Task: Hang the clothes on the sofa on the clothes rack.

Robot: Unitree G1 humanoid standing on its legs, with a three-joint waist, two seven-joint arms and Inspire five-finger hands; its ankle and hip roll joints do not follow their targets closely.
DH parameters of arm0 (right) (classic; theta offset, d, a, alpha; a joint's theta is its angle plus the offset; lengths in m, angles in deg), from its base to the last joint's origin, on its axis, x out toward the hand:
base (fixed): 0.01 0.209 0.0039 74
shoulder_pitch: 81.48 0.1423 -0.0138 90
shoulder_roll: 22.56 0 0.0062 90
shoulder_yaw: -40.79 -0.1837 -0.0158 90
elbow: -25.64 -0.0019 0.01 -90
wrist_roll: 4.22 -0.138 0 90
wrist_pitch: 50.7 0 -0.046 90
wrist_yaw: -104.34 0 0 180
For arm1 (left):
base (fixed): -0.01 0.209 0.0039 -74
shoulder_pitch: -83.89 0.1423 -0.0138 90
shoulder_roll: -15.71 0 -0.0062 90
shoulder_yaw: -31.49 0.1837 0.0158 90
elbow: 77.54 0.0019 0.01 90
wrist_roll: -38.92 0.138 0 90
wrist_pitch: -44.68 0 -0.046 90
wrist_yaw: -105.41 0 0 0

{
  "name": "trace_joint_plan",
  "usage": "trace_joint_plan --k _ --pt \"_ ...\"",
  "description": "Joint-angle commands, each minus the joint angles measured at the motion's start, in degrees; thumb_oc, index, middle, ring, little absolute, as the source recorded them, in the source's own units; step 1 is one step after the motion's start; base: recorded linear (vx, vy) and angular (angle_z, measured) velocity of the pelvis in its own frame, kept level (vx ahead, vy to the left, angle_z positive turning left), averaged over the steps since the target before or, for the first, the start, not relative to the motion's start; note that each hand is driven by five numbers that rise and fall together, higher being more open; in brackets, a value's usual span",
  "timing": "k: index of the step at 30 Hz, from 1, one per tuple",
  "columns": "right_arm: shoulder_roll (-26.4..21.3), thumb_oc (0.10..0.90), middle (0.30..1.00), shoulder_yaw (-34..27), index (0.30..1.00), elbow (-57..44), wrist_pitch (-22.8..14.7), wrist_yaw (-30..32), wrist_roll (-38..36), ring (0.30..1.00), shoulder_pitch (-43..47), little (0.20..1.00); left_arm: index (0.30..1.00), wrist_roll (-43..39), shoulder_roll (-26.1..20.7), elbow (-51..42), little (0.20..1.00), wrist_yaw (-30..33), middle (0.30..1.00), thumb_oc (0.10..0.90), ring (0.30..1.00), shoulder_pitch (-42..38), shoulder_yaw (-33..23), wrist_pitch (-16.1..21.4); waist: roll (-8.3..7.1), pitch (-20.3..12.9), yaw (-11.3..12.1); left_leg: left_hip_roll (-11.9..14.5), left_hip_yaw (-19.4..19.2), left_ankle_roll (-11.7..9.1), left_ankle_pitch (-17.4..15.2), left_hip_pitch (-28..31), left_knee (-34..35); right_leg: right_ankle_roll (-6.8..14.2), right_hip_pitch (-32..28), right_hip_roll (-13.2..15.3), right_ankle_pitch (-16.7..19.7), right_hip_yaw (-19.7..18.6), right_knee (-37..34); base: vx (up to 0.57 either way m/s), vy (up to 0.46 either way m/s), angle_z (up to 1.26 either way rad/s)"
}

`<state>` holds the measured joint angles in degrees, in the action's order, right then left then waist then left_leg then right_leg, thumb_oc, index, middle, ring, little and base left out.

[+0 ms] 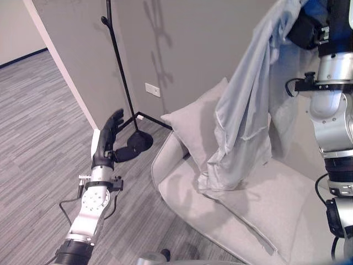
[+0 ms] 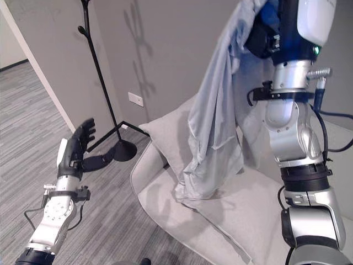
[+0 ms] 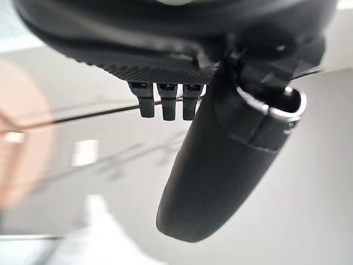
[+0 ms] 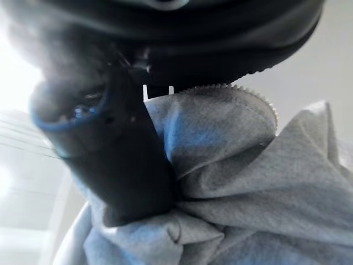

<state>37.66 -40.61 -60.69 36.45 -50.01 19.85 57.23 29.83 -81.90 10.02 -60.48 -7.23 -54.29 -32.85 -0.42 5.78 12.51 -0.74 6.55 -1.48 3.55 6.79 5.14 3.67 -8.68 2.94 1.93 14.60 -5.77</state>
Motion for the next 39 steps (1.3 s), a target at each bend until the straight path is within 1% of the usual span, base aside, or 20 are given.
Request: trace_joint_plan --k 1,4,7,8,9,11,12,14,17,20,21,22,26,30,31,33,34,35,36,39 --pt "2.0 0.4 0.3 -0.3 0.3 -1.6 -2.9 3.4 -2.7 0.3 7.6 0.3 0.9 -6.0 -2.6 -2.7 0.9 -3.3 0.9 0.8 0.9 -3.8 4.4 7.9 -3.53 -7.7 0.6 2.8 -1.7 -2.9 -2.6 -3.1 -0.1 1.3 -4.7 1.8 -6.7 0.1 0.8 0.0 0.0 0.0" --pt "5.8 0.4 0.3 0.1 0.3 -1.7 -3.3 3.2 -4.6 0.3 8.6 0.3 0.9 -8.4 -1.1 -1.8 0.9 -5.9 0.9 0.8 0.9 -5.5 9.5 7.0 -3.39 -7.8 0.3 2.7 -1.8 -2.7 -2.7 -2.6 -0.1 1.2 -5.1 1.8 -6.6 0.0 0.8 0.0 0.0 0.0" --pt "12.4 0.4 0.3 1.6 0.3 -2.3 -3.4 2.3 -7.2 0.3 10.1 0.3 0.9 -16.5 3.0 1.2 0.9 -10.1 0.9 0.8 0.9 -7.4 17.6 4.0 -3.13 -7.8 -0.6 2.7 -2.3 -2.4 -3.0 -2.0 -0.1 1.2 -5.3 2.1 -6.3 -0.5 0.8 -0.01 0.001 -0.03" --pt "13.6 0.4 0.3 1.8 0.3 -2.8 -3.5 2.0 -7.9 0.3 10.2 0.3 0.9 -16.5 3.7 2.8 0.9 -10.1 0.9 0.8 0.9 -8.4 18.9 3.5 -3.0 -7.8 -0.9 2.7 -2.5 -2.4 -3.0 -1.9 -0.1 1.1 -5.4 2.1 -6.2 -0.7 0.8 -0.01 -0.002 -0.09" --pt "13.6 0.4 0.3 1.7 0.3 -2.9 -3.4 1.9 -7.9 0.3 10.2 0.3 0.9 -16.5 3.8 3.1 0.9 -10.0 0.9 0.8 0.9 -8.6 18.9 3.6 -2.99 -7.8 -0.8 2.7 -2.5 -2.4 -3.0 -1.9 -0.1 1.1 -5.4 2.1 -6.2 -0.8 0.8 0.0 0.0 -0.1" --pt "17.9 0.4 0.3 2.1 0.3 -5.8 -4.1 1.0 -10.6 0.3 10.0 0.3 0.9 -16.8 6.0 8.0 0.9 -8.6 0.9 0.8 0.9 -11.7 21.8 1.8 -2.76 -7.8 -1.9 2.7 -3.0 -2.2 -2.5 -1.9 -0.1 1.1 -5.0 2.2 -5.5 -1.2 0.8 -0.02 0.011 -0.05" --pt "17.9 0.4 0.3 2.1 0.3 -5.9 -4.1 0.9 -10.6 0.3 9.9 0.3 0.9 -16.7 6.0 8.2 0.9 -8.6 0.9 0.8 0.9 -11.8 21.8 1.9 -2.82 -7.9 -1.9 2.8 -3.0 -2.3 -3.1 -1.7 -0.1 1.1 -5.2 2.1 -6.0 -1.3 0.8 0.0 0.002 -0.04" --pt "22.0 0.4 0.3 2.3 0.3 -9.4 -5.4 0.1 -14.7 0.3 9.0 0.3 0.9 -16.4 8.2 13.3 0.9 -6.2 0.9 0.8 0.9 -15.2 23.0 0.7 -2.64 -7.8 -3.1 2.8 -3.6 -2.1 -2.6 -1.6 -0.1 1.1 -4.8 2.3 -5.2 -1.8 0.8 -0.02 0.004 -0.09" --pt "23.9 0.4 0.3 2.4 0.3 -12.3 -6.6 -0.6 -18.6 0.3 8.0 0.3 0.9 -15.7 9.5 17.0 0.9 -3.9 0.9 0.8 0.9 -17.9 23.1 0.2 -2.47 -7.9 -4.1 2.8 -4.1 -2.0 -2.6 -1.6 -0.1 1.0 -4.5 2.3 -5.0 -2.1 0.8 -0.02 0.006 -0.08" --pt "25.0 0.4 0.3 2.6 0.3 -17.5 -8.7 -2.6 -25.3 0.3 4.1 0.3 0.9 -15.5 10.6 18.8 0.9 0.2 0.9 0.8 0.9 -20.1 20.5 -0.7 -2.26 -7.8 -5.6 2.9 -4.8 -2.0 -2.6 -1.6 -0.1 1.0 -4.0 2.3 -4.7 -3.0 0.8 -0.01 0.002 -0.14" --pt "25.0 0.4 0.3 2.6 0.3 -17.7 -8.7 -2.7 -25.4 0.3 3.9 0.3 0.554 -15.5 10.6 18.7 0.554 0.2 0.554 0.569 0.554 -20.0 20.5 -0.8 -2.25 -7.8 -5.5 2.9 -4.9 -2.0 -2.6 -1.6 -0.1 1.0 -4.0 2.3 -4.7 -3.1 0.8 -0.01 -0.005 -0.18" --pt "24.3 0.4 0.3 1.8 0.3 -19.6 -9.7 -3.7 -28.0 0.3 1.5 0.3 0.3 -14.5 10.0 17.6 0.3 1.4 0.3 0.4 0.3 -19.5 18.5 -0.9 -2.16 -7.8 -6.1 3.0 -5.2 -2.1 -2.6 -1.6 -0.1 1.1 -3.8 2.3 -4.6 -3.3 0.8 -0.01 -0.006 -0.1" --pt "23.5 0.4 0.3 0.6 0.3 -22.2 -11.3 -5.0 -32.2 0.3 -2.0 0.3 0.3 -12.8 8.8 16.4 0.3 3.3 0.3 0.4 0.3 -17.9 15.1 -0.8 -2.11 -7.9 -6.7 3.2 -5.7 -2.2 -2.7 -1.4 -0.1 1.2 -3.5 2.2 -4.5 -3.9 0.8 0.0 -0.019 -0.13" --pt "22.3 0.4 0.3 -2.0 0.3 -24.1 -12.2 -6.3 -34.5 0.3 -6.0 0.3 0.3 -12.3 7.1 12.6 0.3 4.8 0.3 0.4 0.3 -13.7 9.2 -0.3 -2.06 -8.0 -7.0 3.5 -6.2 -2.3 -2.7 -1.3 -0.1 1.2 -3.3 2.0 -4.5 -4.3 0.8 0.01 -0.026 -0.17" --pt "21.5 0.4 0.3 -3.0 0.3 -24.6 -12.6 -7.5 -35.4 0.3 -7.6 0.3 0.3 -10.6 6.1 10.6 0.3 5.3 0.3 0.4 0.3 -11.5 6.4 -0.1 -2.08 -8.0 -6.9 3.7 -6.1 -2.5 -2.6 -1.5 -0.1 1.1 -3.2 1.9 -4.6 -4.4 0.8 0.01 -0.023 -0.11" --pt "21.3 0.4 0.3 -3.4 0.3 -24.7 -12.8 -8.3 -36.4 0.3 -8.5 0.3 0.3 -9.7 5.6 9.5 0.3 5.5 0.3 0.4 0.3 -10.5 5.1 0.0 -2.11 -7.9 -6.9 3.7 -6.1 -2.6 -2.5 -1.6 -0.1 1.1 -3.1 1.9 -4.5 -4.5 0.8 0.0 -0.03 -0.09" --pt "20.7 0.4 0.3 -4.0 0.3 -25.3 -13.4 -10.1 -38.8 0.3 -10.7 0.3 0.3 -7.3 4.1 7.1 0.3 6.9 0.3 0.4 0.3 -8.6 0.8 0.5 -2.12 -7.6 -6.6 3.8 -6.1 -2.8 -2.1 -1.9 -0.1 1.1 -2.8 1.8 -4.5 -4.4 0.8 -0.01 -0.032 -0.02" --pt "20.7 0.4 0.3 -4.0 0.3 -25.3 -13.4 -10.2 -38.9 0.3 -10.8 0.3 0.3 -7.2 4.1 6.8 0.3 6.9 0.3 0.4 0.3 -8.4 0.7 0.3 -2.13 -7.6 -6.7 3.8 -6.1 -2.8 -2.1 -2.0 -0.1 1.1 -2.8 1.8 -4.5 -4.4 0.8 0.0 0.0 0.0" --pt "20.3 0.4 0.3 -4.2 0.3 -25.5 -13.5 -11.5 -39.8 0.3 -12.0 0.3 0.3 -6.0 3.4 5.3 0.3 7.4 0.3 0.4 0.3 -7.1 -1.3 0.6 -2.16 -7.4 -6.5 3.9 -6.0 -2.9 -1.9 -2.3 -0.1 1.1 -2.6 1.8 -4.4 -4.4 0.8 0.0 0.0 0.0" --pt "19.5 0.4 0.3 -5.3 0.3 -26.9 -14.1 -15.5 -42.7 0.3 -16.4 0.3 0.3 -1.7 1.6 0.4 0.3 9.4 0.3 0.4 0.3 -3.2 -9.3 1.7 -2.14 -6.5 -5.3 3.8 -5.6 -3.4 -1.0 -3.9 -0.1 1.3 -1.7 1.8 -4.4 -3.6 0.8 -0.03 -0.004 0.01"
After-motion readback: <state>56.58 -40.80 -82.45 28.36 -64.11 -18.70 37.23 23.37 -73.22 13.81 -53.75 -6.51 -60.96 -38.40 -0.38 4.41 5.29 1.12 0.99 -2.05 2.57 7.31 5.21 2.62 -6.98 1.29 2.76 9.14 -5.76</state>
